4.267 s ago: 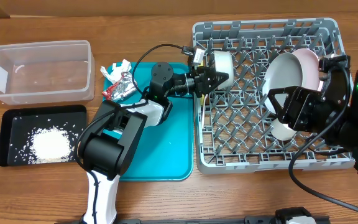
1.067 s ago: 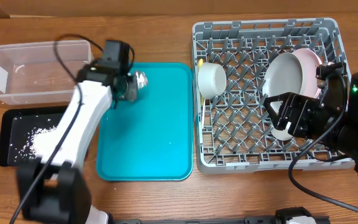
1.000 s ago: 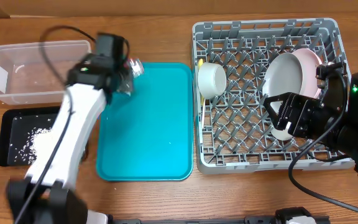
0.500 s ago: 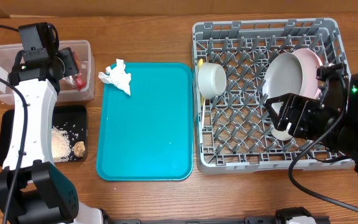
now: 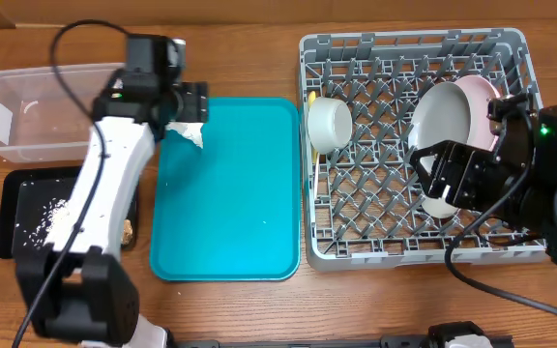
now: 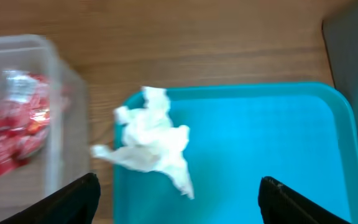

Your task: Sort waste into correct bins and load items into the dishwasher rack

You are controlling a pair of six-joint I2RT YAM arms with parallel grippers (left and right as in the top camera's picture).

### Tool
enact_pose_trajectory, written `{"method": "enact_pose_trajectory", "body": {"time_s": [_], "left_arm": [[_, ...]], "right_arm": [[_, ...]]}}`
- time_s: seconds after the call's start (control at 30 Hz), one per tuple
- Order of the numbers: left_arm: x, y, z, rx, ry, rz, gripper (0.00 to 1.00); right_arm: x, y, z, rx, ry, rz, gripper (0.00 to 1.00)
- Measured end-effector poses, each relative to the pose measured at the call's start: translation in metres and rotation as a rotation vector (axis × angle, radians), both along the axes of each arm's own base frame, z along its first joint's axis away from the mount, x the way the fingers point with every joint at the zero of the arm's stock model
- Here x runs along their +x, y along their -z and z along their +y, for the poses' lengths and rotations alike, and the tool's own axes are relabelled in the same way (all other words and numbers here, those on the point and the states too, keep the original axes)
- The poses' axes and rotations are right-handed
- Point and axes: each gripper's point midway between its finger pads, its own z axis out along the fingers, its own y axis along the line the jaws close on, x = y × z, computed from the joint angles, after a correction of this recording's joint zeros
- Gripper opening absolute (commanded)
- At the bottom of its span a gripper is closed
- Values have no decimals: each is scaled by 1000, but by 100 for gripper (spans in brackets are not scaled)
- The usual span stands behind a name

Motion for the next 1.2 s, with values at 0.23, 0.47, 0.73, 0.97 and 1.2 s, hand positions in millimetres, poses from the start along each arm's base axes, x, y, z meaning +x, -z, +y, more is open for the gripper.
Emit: {"method": "enact_pose_trajectory", "body": {"time_s": [0.23,0.47,0.73,0.97,1.2], "left_arm": [[16,91,2,67,-40,145,83],[27,116,8,97,-72,141,78],[23,138,6,83,-80,190,9],[-1,139,-2,43,-49,297,4],[3,28,-4,1,-44,119,4]], "right_arm": [[1,8,0,-5,-1,45,78],[1,9,0,-6,0,47,78],[0,10,0,-6,0,53,78],[-1,10,0,-7,0,59,78],[-2,11,0,-8,0,64,78]]}}
